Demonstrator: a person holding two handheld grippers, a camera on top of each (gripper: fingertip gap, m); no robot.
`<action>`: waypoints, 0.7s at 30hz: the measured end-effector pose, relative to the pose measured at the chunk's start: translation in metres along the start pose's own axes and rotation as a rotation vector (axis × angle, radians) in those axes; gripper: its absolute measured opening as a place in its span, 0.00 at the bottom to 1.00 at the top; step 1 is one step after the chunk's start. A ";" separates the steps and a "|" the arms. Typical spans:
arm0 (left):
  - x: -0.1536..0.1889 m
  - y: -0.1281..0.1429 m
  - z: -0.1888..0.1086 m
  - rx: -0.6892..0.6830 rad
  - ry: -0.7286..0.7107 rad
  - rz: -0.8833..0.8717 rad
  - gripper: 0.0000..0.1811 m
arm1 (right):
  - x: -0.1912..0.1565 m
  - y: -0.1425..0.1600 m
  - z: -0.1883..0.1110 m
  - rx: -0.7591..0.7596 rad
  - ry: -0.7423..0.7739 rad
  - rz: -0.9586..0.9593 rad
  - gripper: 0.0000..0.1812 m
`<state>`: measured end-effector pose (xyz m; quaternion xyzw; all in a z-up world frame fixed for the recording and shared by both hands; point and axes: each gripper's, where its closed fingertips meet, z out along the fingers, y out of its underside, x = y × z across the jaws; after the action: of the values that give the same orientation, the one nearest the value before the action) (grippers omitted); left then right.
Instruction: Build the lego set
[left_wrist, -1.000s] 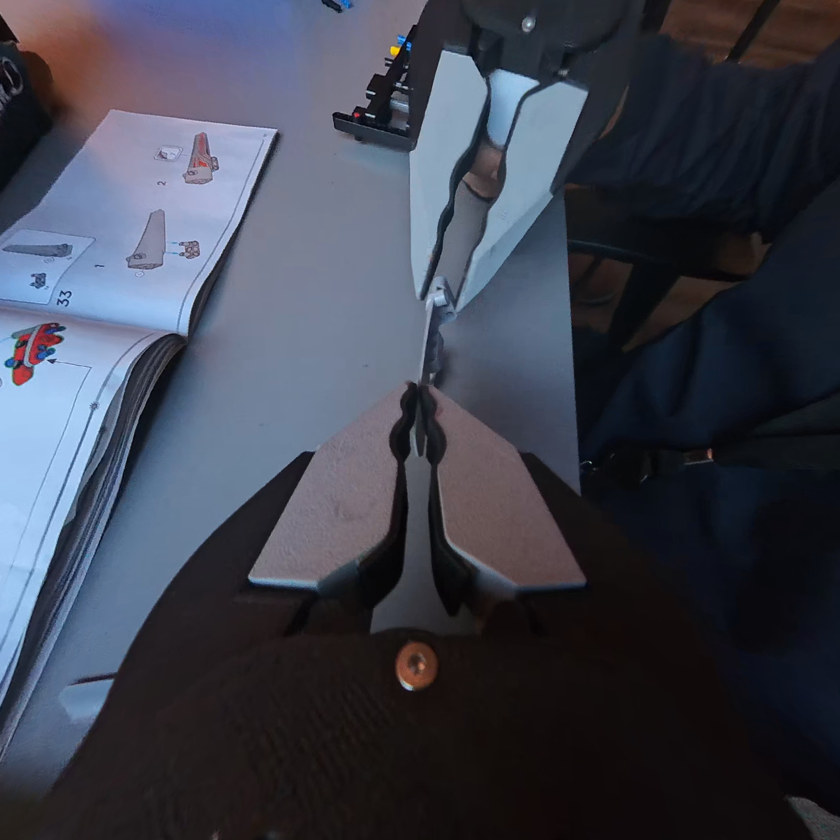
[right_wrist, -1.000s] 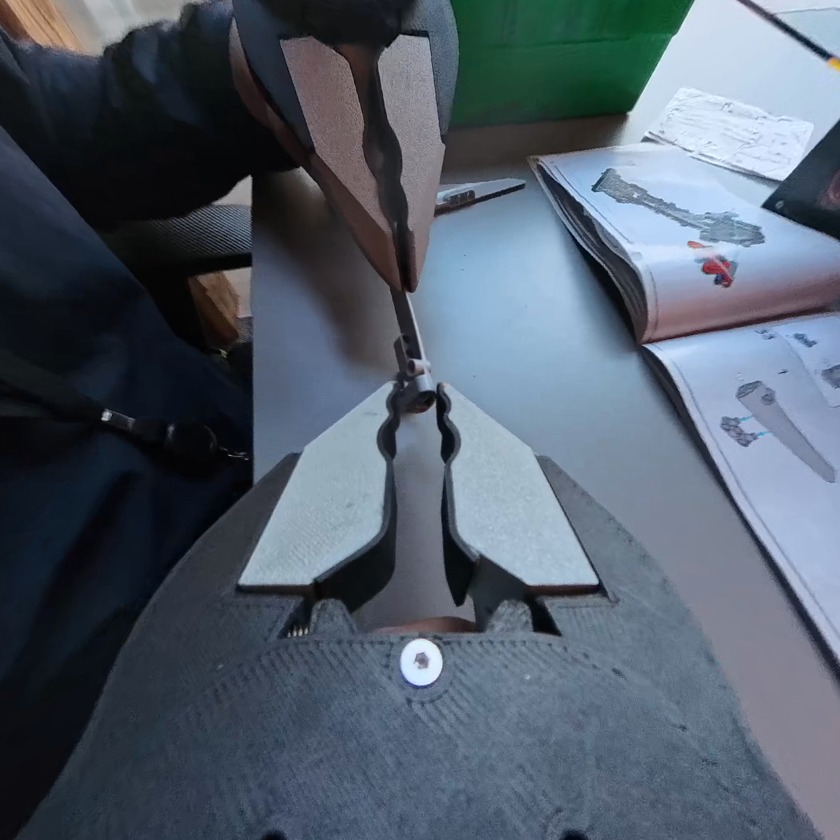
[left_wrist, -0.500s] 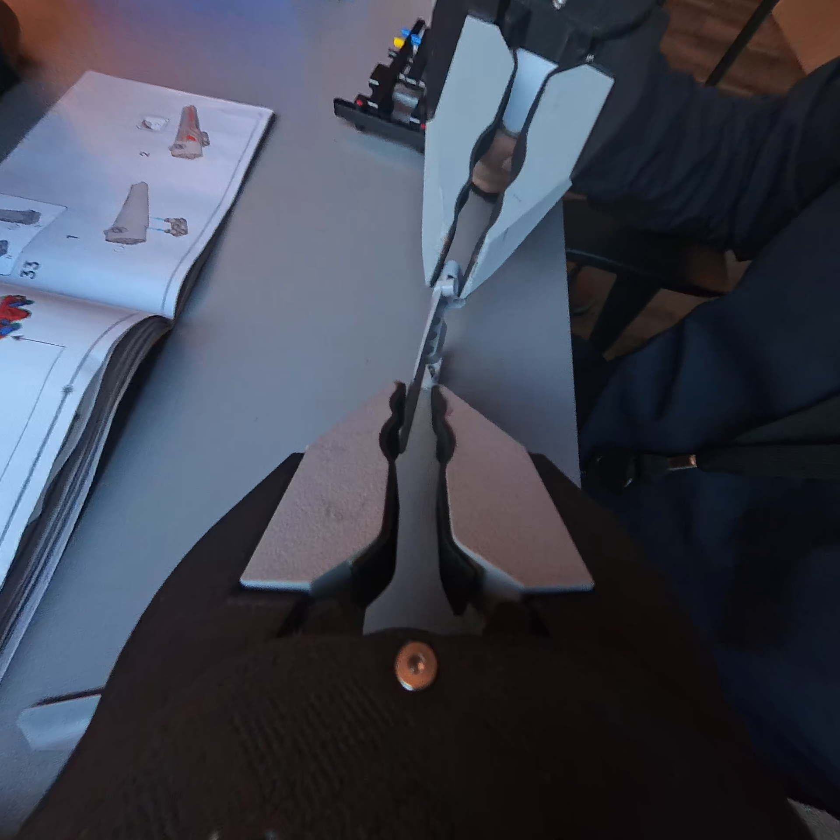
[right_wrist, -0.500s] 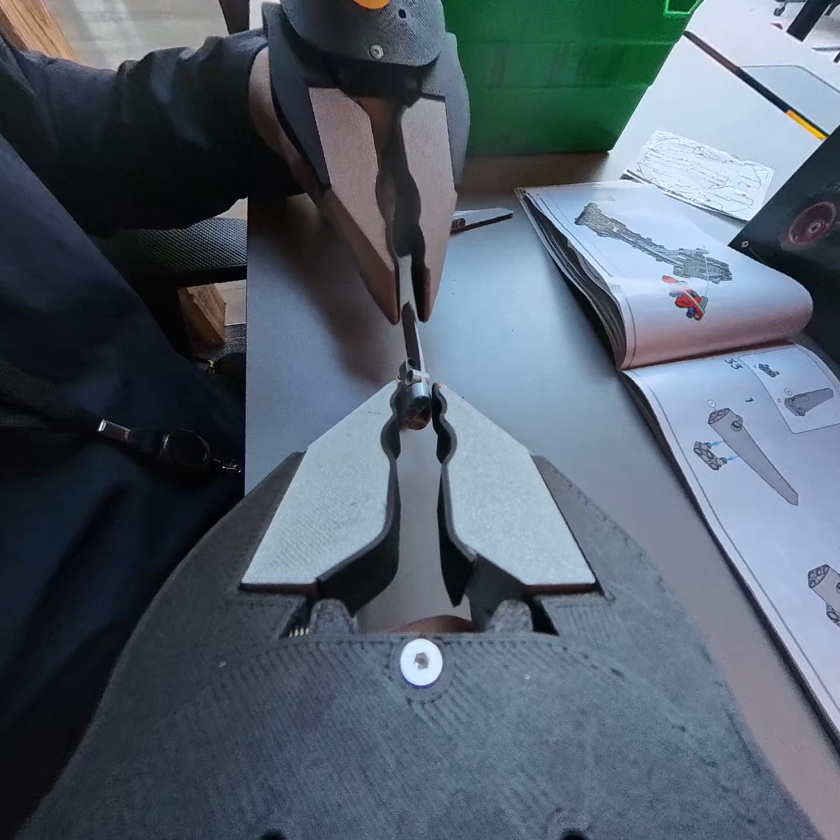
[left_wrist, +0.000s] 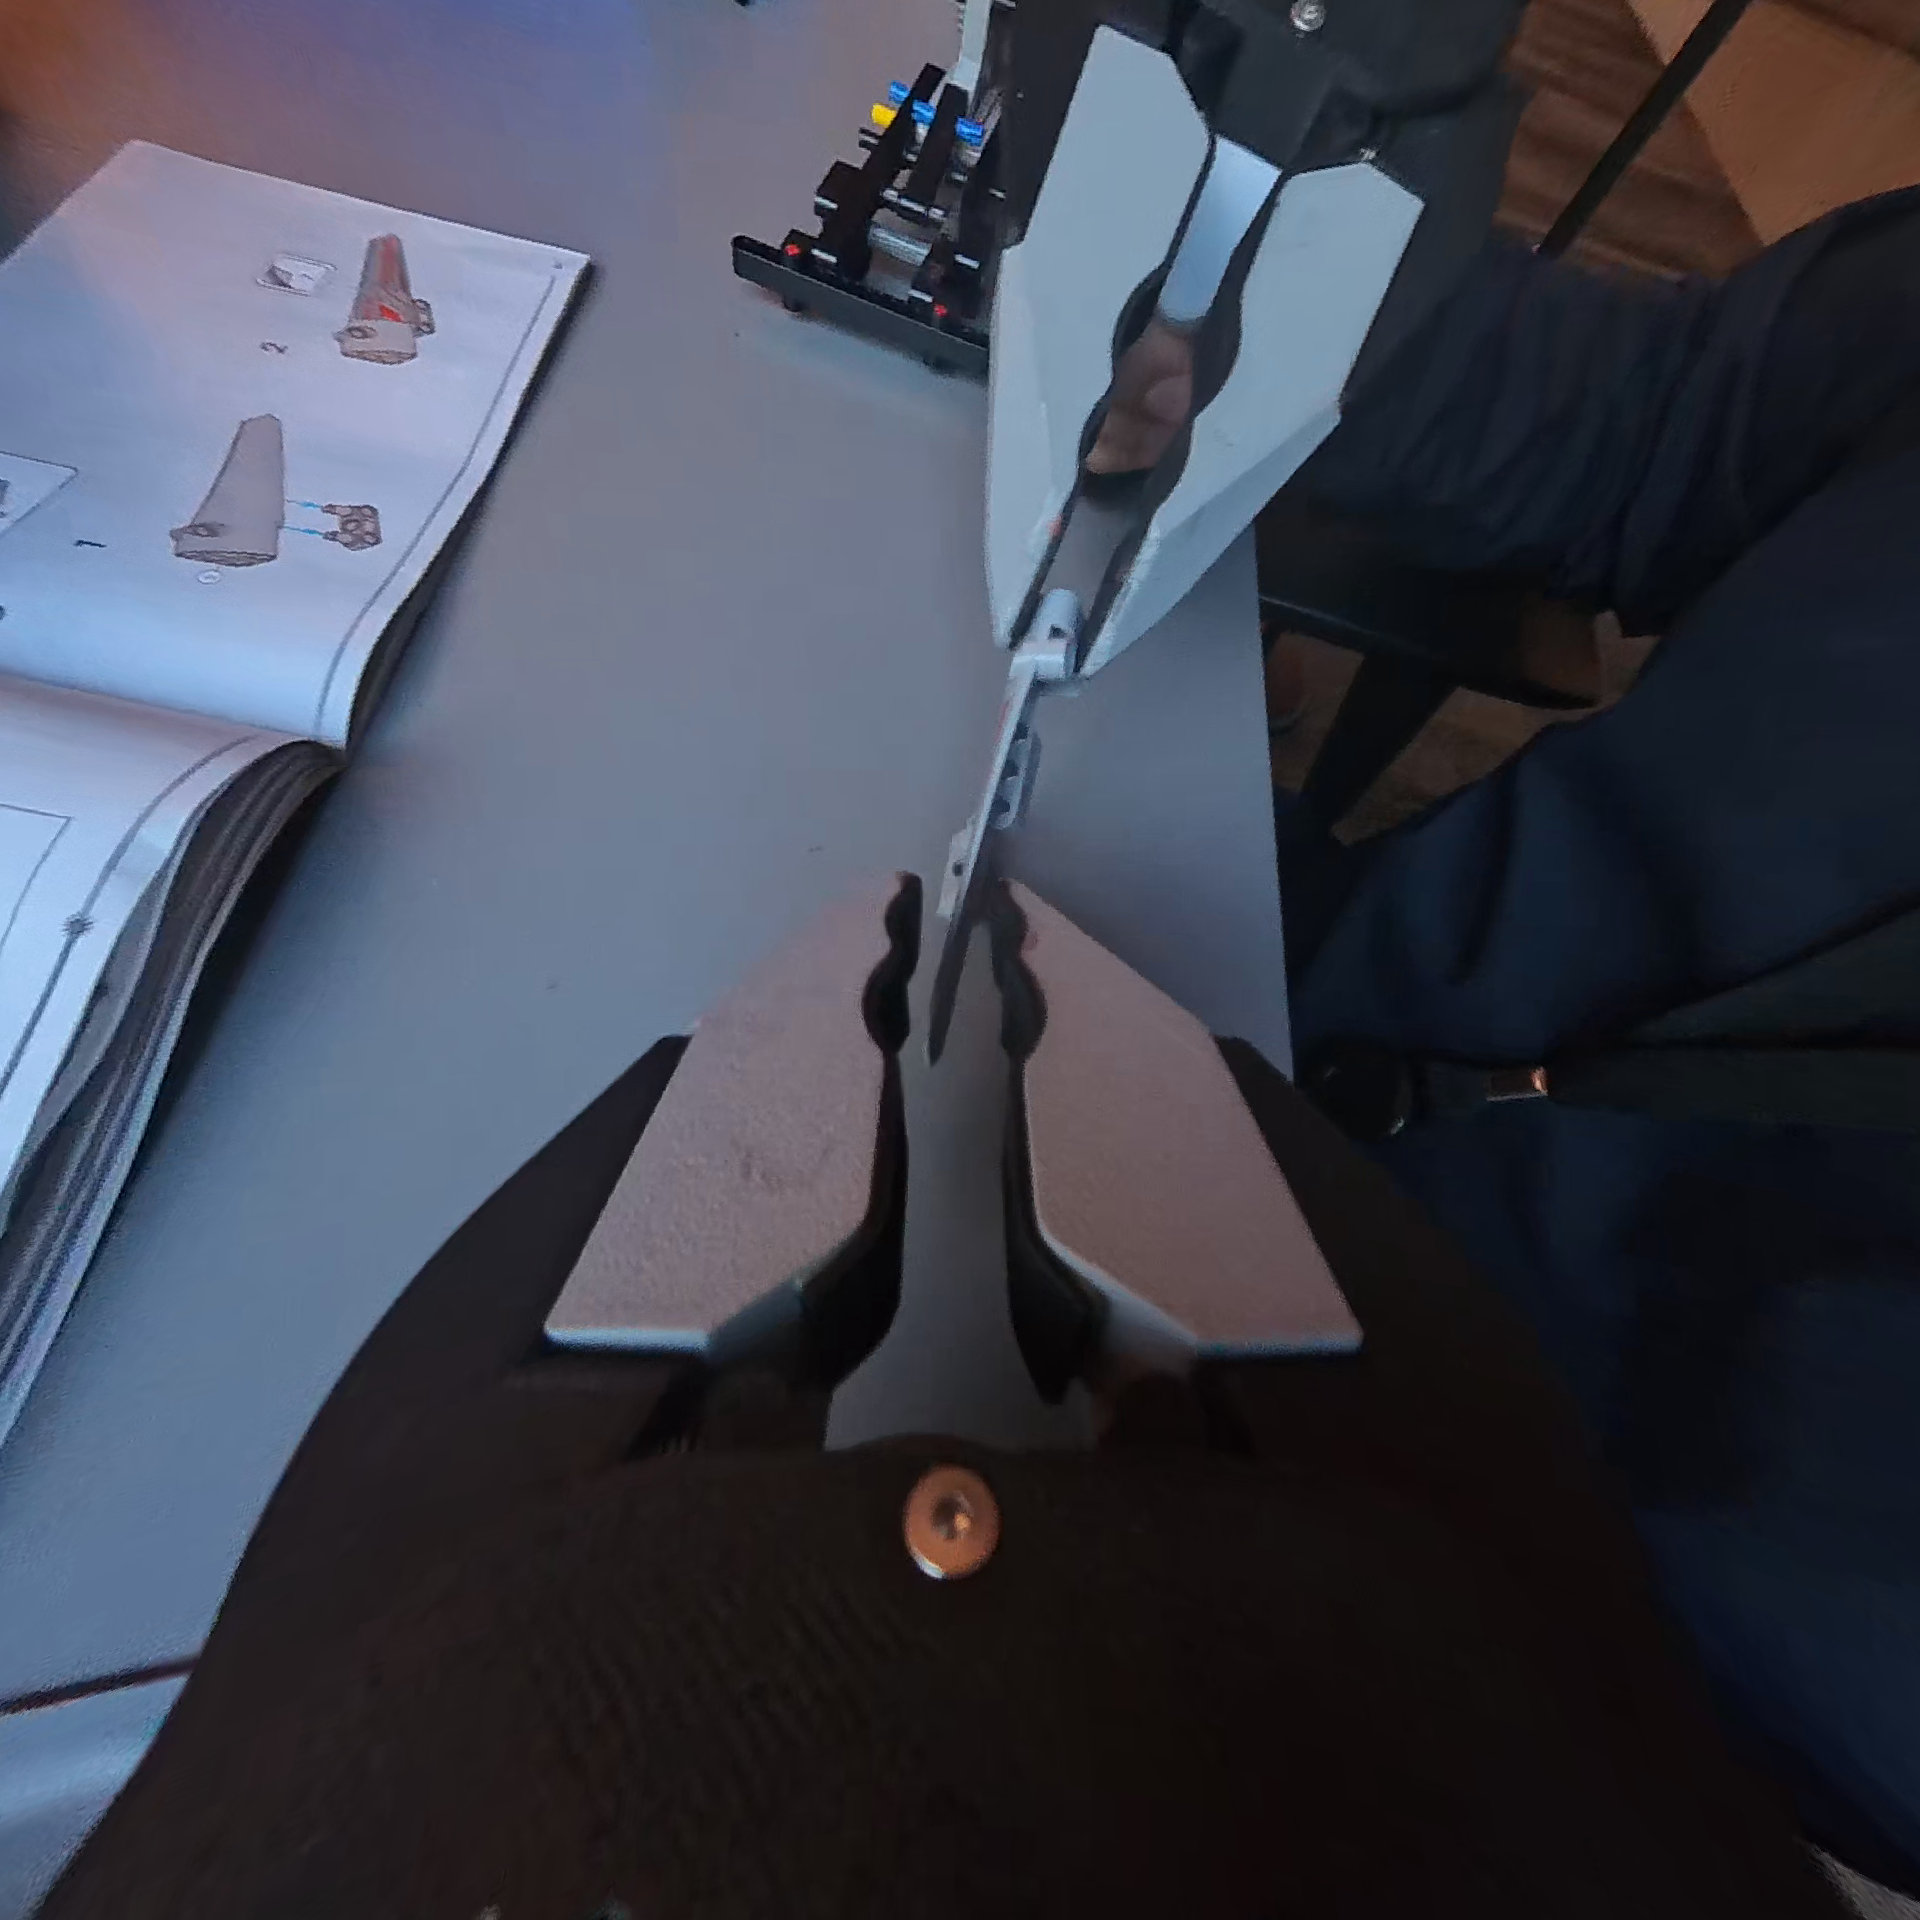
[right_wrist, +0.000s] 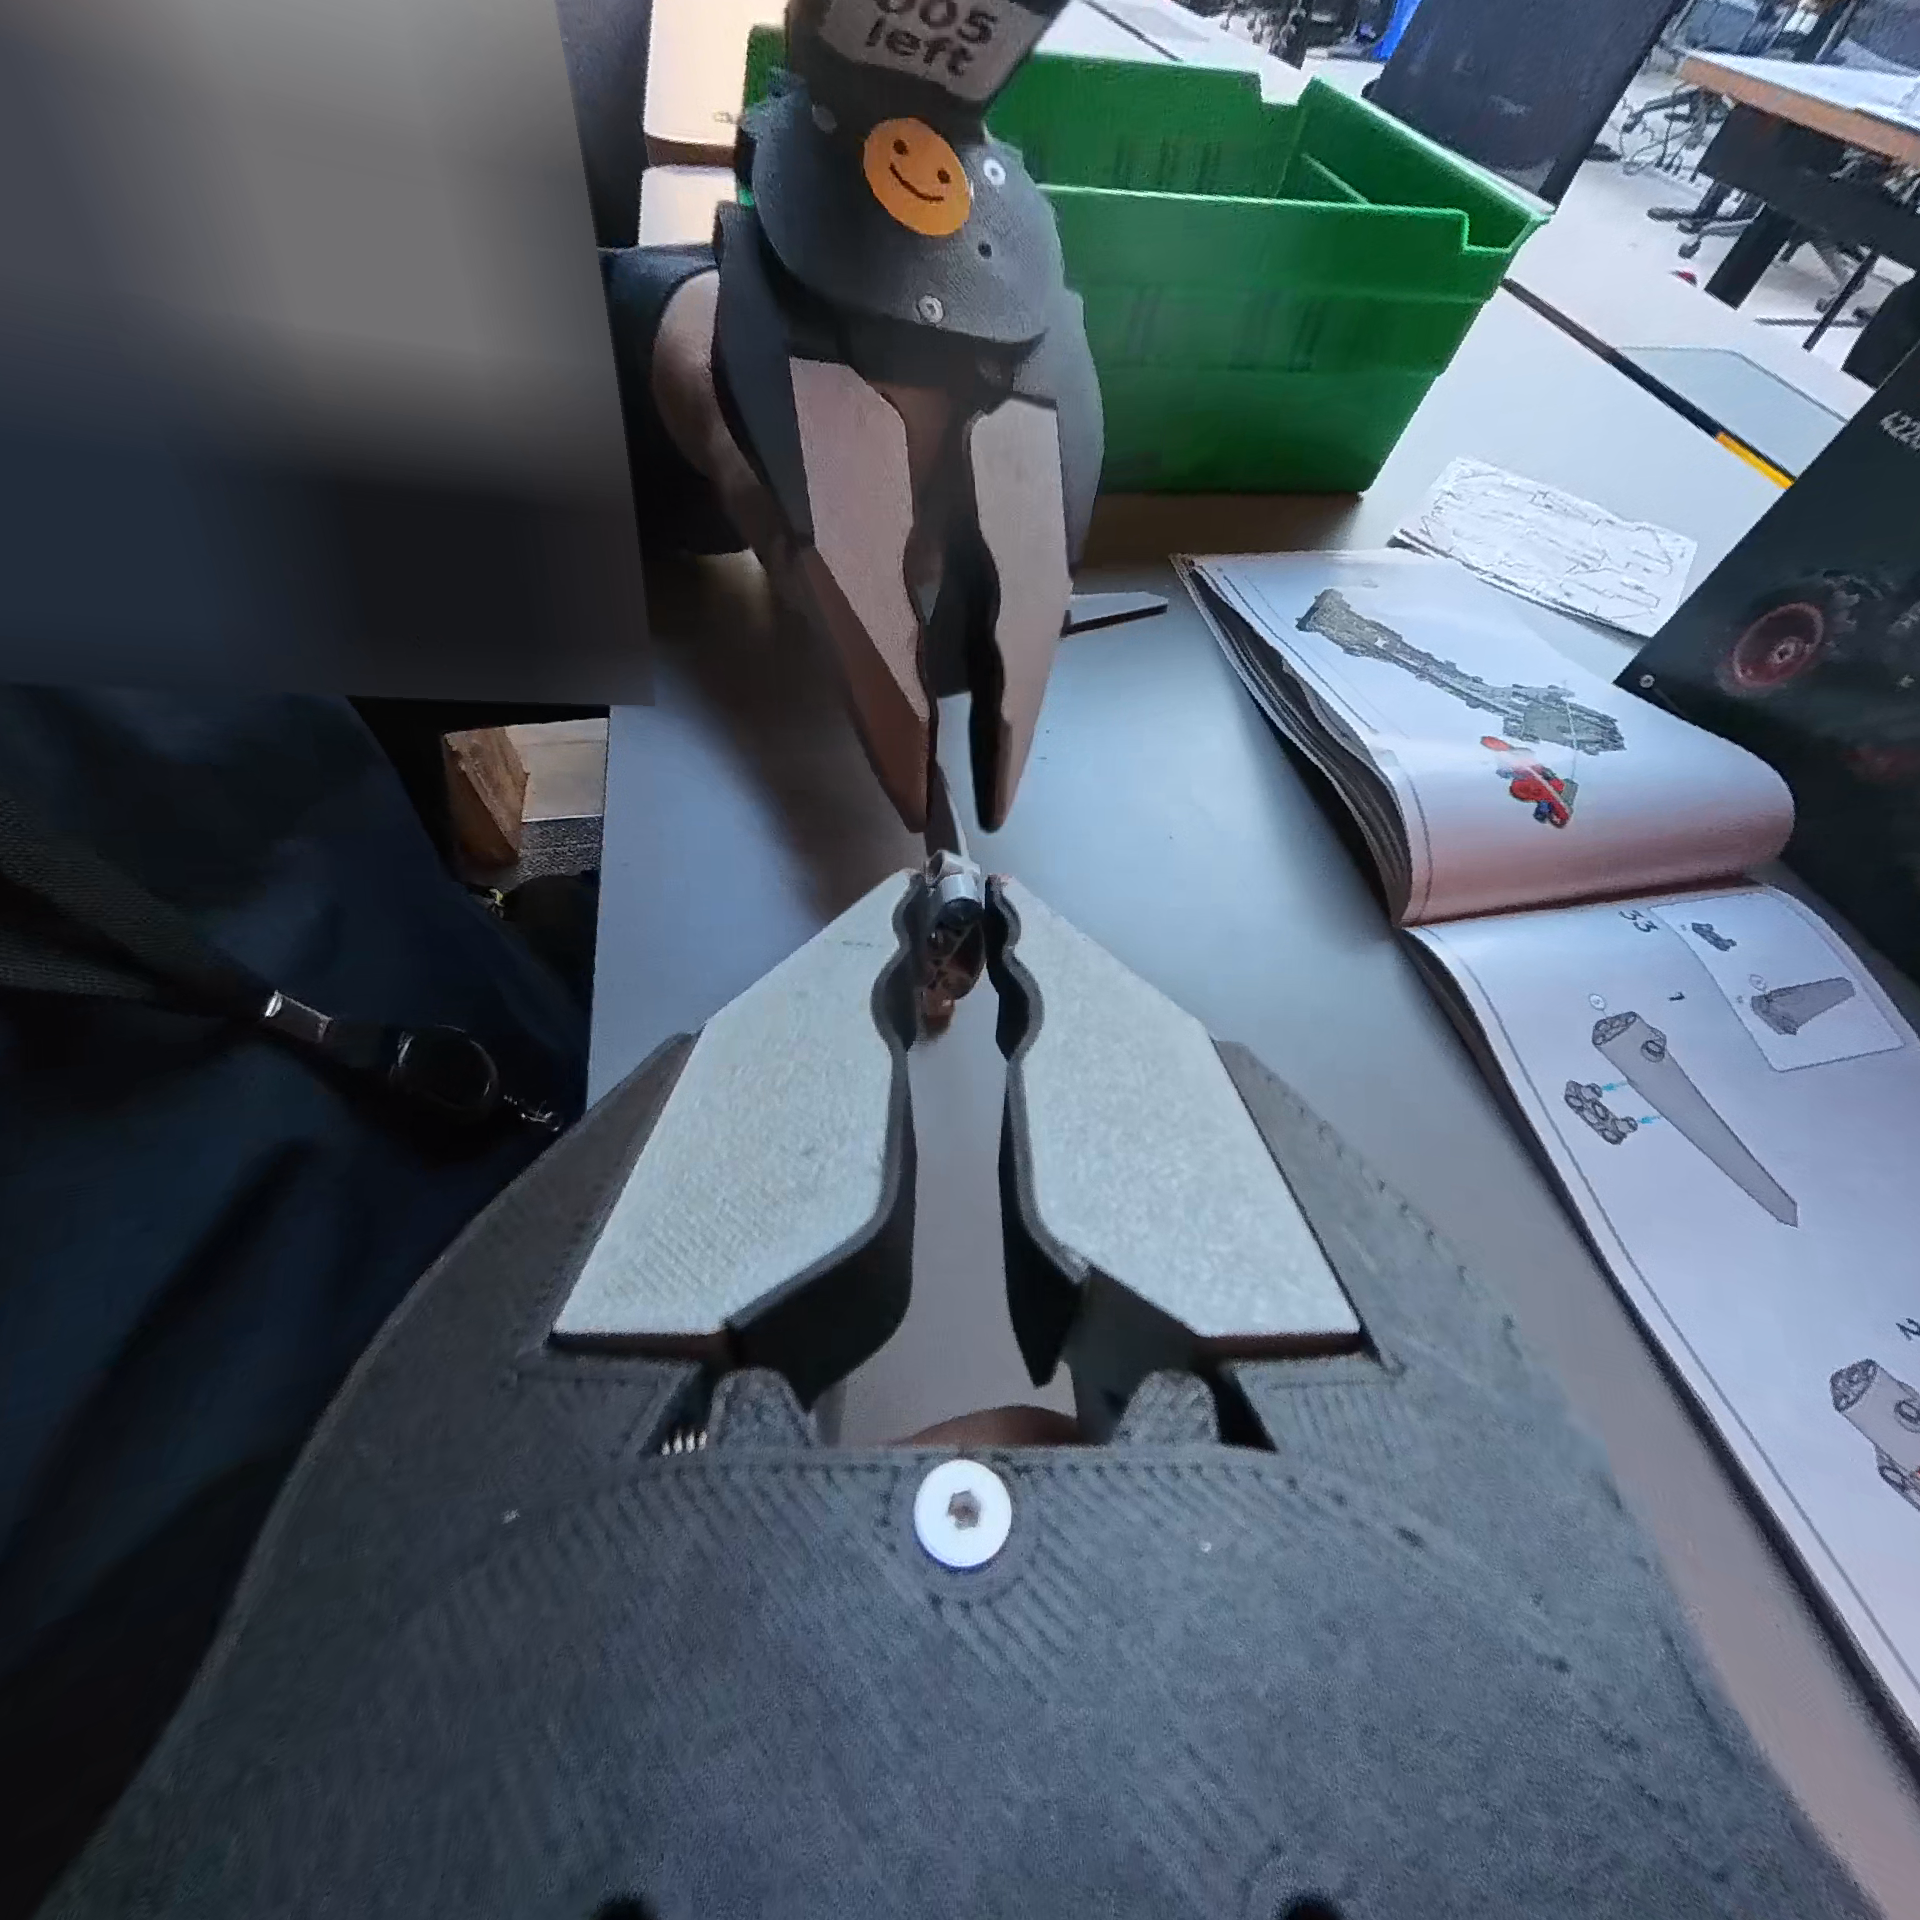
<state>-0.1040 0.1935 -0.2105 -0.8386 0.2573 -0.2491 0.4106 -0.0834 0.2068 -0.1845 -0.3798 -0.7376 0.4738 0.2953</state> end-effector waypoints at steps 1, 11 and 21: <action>0.001 0.001 0.001 -0.003 0.005 0.001 0.04 | 0.000 0.000 0.000 0.004 -0.001 0.002 0.04; 0.007 -0.001 0.002 -0.026 -0.016 0.048 0.00 | -0.001 0.017 0.006 -0.106 -0.009 -0.017 0.08; -0.001 0.005 0.001 -0.067 -0.041 0.069 0.00 | 0.002 0.024 0.015 -0.162 0.010 -0.030 0.07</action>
<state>-0.1049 0.1921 -0.2151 -0.8474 0.2858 -0.2086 0.3958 -0.0897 0.2076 -0.2123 -0.3937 -0.7776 0.4061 0.2746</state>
